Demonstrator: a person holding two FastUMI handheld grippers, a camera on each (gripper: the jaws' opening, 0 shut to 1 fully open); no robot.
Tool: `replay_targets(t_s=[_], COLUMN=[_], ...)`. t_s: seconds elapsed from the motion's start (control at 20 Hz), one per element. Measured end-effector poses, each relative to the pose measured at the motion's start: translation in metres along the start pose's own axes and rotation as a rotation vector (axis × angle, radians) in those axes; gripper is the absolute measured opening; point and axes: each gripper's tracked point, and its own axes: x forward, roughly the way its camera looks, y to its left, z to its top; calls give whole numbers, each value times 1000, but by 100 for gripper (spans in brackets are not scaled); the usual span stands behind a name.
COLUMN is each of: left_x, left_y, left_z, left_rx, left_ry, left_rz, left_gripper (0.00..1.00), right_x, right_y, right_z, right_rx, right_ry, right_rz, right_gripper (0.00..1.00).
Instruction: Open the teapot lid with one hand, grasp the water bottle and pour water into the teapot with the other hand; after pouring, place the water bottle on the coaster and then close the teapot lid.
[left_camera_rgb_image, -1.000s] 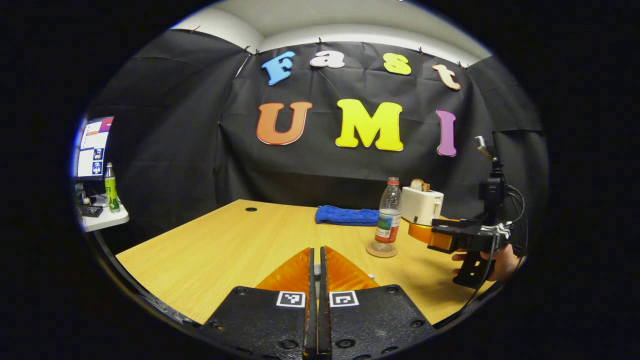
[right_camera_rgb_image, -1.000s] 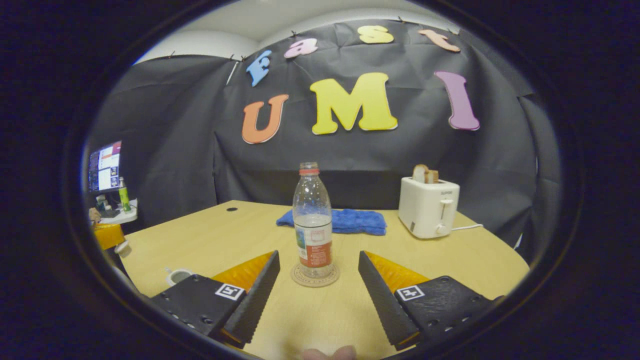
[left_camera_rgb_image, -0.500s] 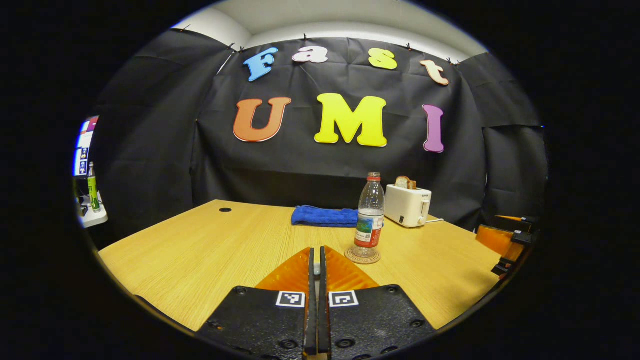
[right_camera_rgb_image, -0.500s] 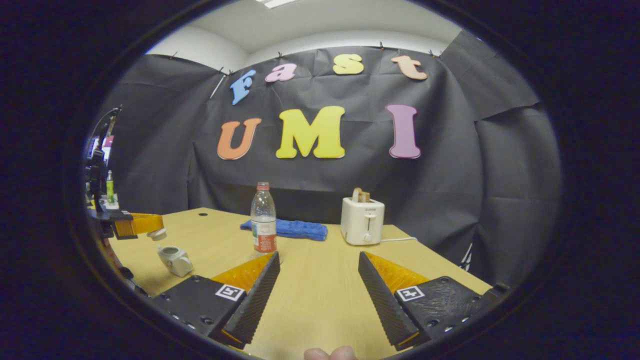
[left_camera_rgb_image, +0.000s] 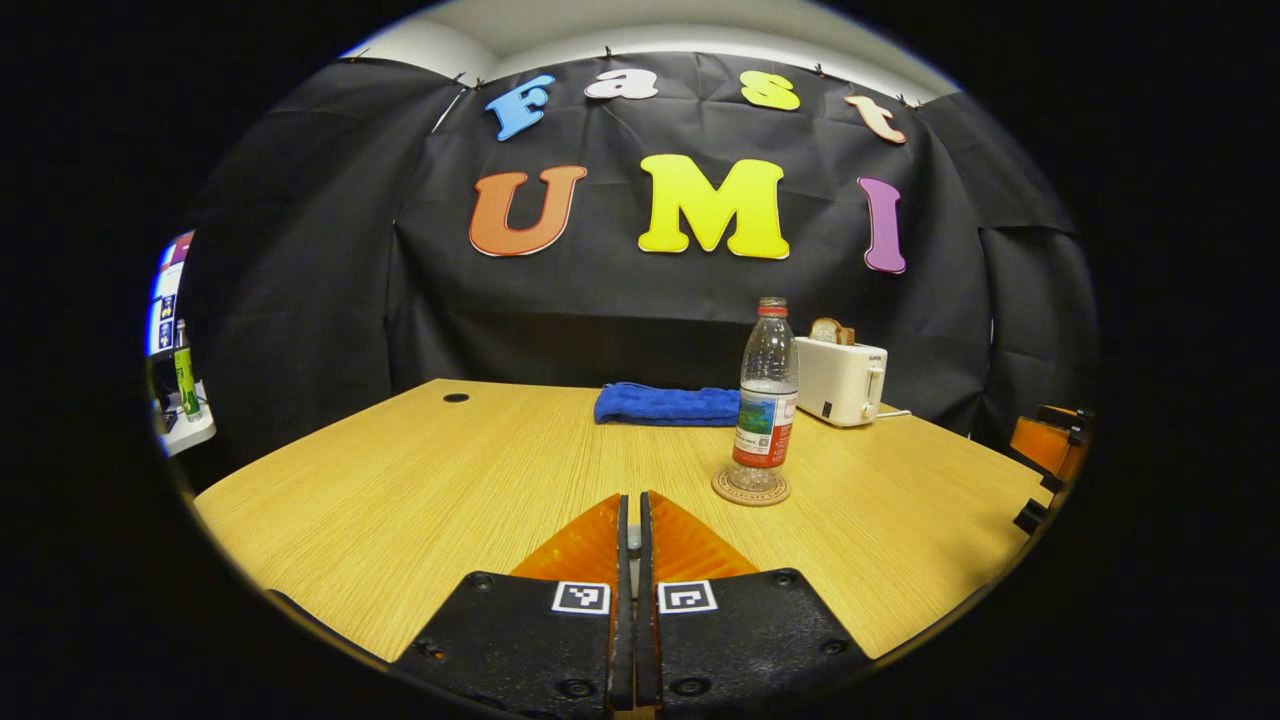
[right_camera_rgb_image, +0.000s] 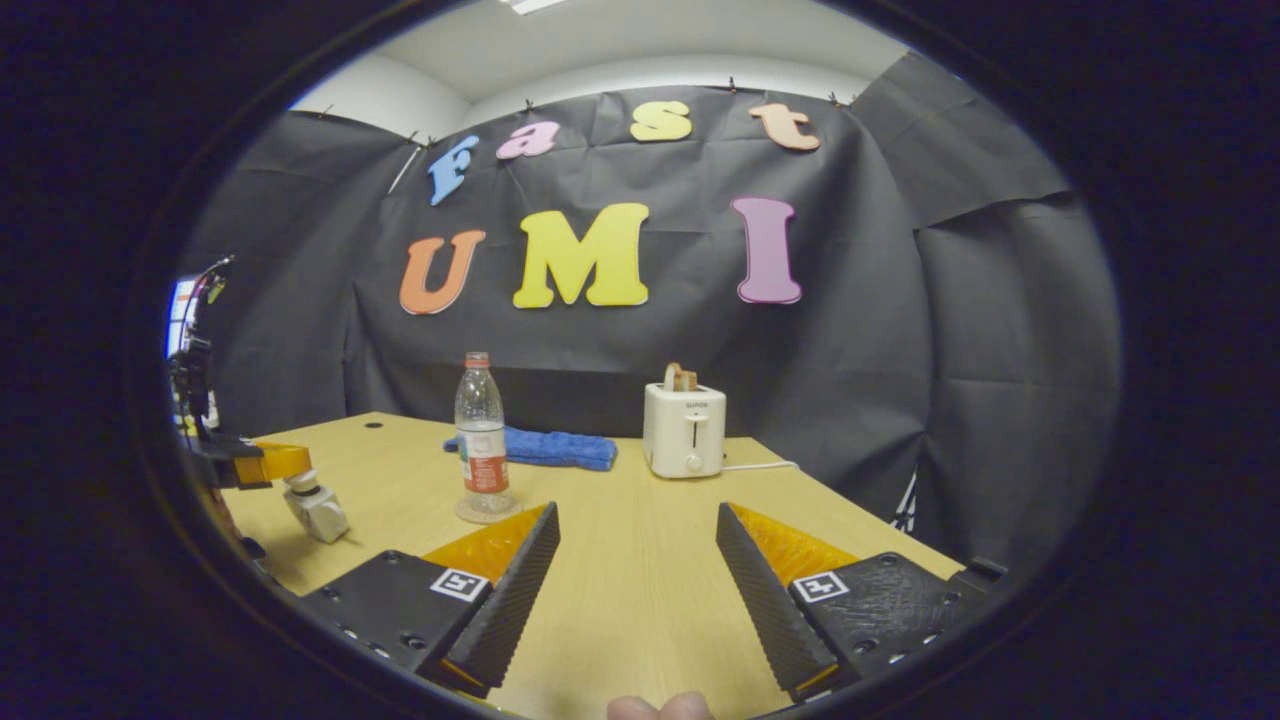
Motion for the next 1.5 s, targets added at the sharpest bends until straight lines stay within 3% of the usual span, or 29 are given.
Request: replay_targets(t_s=[0.6, 0.65, 0.8, 0.85, 1.2, 1.5], left_x=[1, -1, -11, -17, -73, -109], left_y=[1, 4, 4, 0, -49, -72], left_z=[-11, -6, 12, 22, 117, 127], left_rx=[-4, -2, 27, 34, 30, 88], left_ry=[30, 15, -28, -43, -220, -255], left_rz=[47, 66, 106, 115, 126, 113], left_gripper=[7, 16, 100, 96, 96, 96], right_x=[-7, -7, -9, -9, -11, -38], right_y=[-3, -3, 1, 4, 27, 24], right_z=[3, 5, 9, 12, 61, 79], right_rx=[7, 8, 20, 27, 45, 9], right_ry=[-16, -22, -36, -40, -115, -148], right_rz=[7, 6, 13, 19, 83, 64], right_gripper=[94, 94, 94, 94, 95, 94])
